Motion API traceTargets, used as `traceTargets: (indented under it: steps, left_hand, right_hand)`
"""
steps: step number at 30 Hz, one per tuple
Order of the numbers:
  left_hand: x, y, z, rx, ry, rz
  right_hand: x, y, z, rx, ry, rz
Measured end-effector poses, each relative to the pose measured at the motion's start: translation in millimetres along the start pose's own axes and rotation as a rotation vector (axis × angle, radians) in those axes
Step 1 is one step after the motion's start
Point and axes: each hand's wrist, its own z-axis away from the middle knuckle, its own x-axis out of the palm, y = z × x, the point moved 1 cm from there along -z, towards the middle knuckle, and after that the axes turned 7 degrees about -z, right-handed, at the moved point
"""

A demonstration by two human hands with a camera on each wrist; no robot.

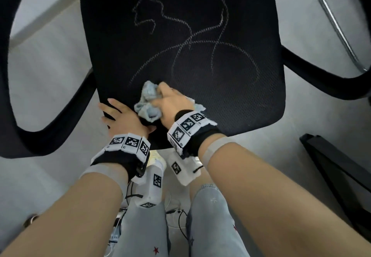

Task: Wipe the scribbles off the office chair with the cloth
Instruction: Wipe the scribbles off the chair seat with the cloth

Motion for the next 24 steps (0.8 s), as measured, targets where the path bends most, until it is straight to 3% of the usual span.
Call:
traceTargets:
  steps: [1, 3, 6, 8, 10, 14, 15, 18, 20, 22, 24]
  left_hand:
    - [-1, 0, -1, 0.004, -0.013, -0.006]
    - [-4, -1, -2, 0.011, -0.031, -0.016]
    - [-5, 0, 1, 0.017, -0.016, -0.044]
    - [-4, 1, 3, 0.017, -0.005, -0.058]
    - [-4, 2, 4, 0.014, -0.003, -0.065]
    - [-5, -2, 1, 0.024, -0.036, -0.037]
    - [-5, -3, 1, 0.028, -0.050, -0.024]
    - [-5, -5, 2, 0.029, -0.065, 0.010]
    - [-4, -4, 3, 0.020, -0.061, 0.015]
    - [-4, -2, 5, 0.015, -0.056, 0.016]
    - [-5, 0, 8, 0.008, -0.051, 0.009]
  right_hand:
    - [-1, 6, -2, -0.005, 0.028, -0.023]
    - [-23, 26, 1, 0.062, 0.223, -0.011]
    - [-74, 62, 17, 0.417, 0.551, -0.117]
    - [-88, 68, 20, 0.531, 0.645, -0.097]
    - [-78, 51, 8, 0.507, 0.556, -0.057]
    - [-30, -15, -18, 0.203, 0.136, 0.012]
    - [-27, -18, -20, 0.144, 0.109, 0.054]
    - [-56, 16, -12, 0.225, 0.265, 0.036]
    - [-81, 54, 2, 0.378, 0.421, 0.126]
    - [-91, 76, 15, 0.530, 0.553, 0.067]
    - [-79, 69, 17, 0.538, 0.501, 0.070]
